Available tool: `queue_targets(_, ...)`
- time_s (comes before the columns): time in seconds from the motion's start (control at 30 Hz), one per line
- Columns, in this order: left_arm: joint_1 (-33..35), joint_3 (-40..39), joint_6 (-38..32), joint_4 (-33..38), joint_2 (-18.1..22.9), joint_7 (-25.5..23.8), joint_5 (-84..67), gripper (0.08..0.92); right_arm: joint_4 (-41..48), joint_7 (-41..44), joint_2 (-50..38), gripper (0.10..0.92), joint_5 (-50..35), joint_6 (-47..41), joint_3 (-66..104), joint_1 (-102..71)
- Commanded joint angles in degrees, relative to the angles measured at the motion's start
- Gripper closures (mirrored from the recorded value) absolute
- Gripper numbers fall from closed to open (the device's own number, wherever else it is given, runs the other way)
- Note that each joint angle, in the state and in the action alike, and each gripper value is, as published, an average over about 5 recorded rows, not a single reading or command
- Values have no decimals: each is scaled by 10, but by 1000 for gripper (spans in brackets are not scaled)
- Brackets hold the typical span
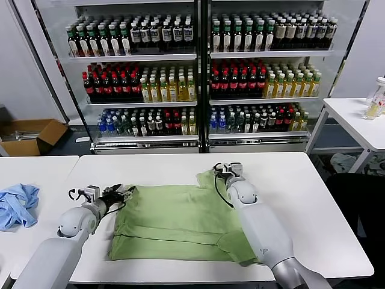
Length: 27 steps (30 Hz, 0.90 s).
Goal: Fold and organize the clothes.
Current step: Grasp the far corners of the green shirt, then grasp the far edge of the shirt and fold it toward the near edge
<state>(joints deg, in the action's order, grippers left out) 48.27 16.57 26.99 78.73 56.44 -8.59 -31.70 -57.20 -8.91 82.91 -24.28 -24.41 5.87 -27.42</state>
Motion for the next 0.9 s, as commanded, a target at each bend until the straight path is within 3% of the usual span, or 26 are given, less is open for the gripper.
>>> queue_targets(0.03,8,1,0,3,-3,-8,0,458,25,3,9,404,3,3,0,6)
queue_targets(0.57,18,4,-28,15,1,-15,-9,896,-20,13,-20,863,-7,14,1,-11)
queue_targets(0.67,28,12,-44,36,-9,-12,-36,915,-93,12,-47,914,-40,16,1,-32)
queue_targets(0.9,105,45,-57,141,-52,-3,-82,916,-341,-12,-152,919,-122,-26,17,-140)
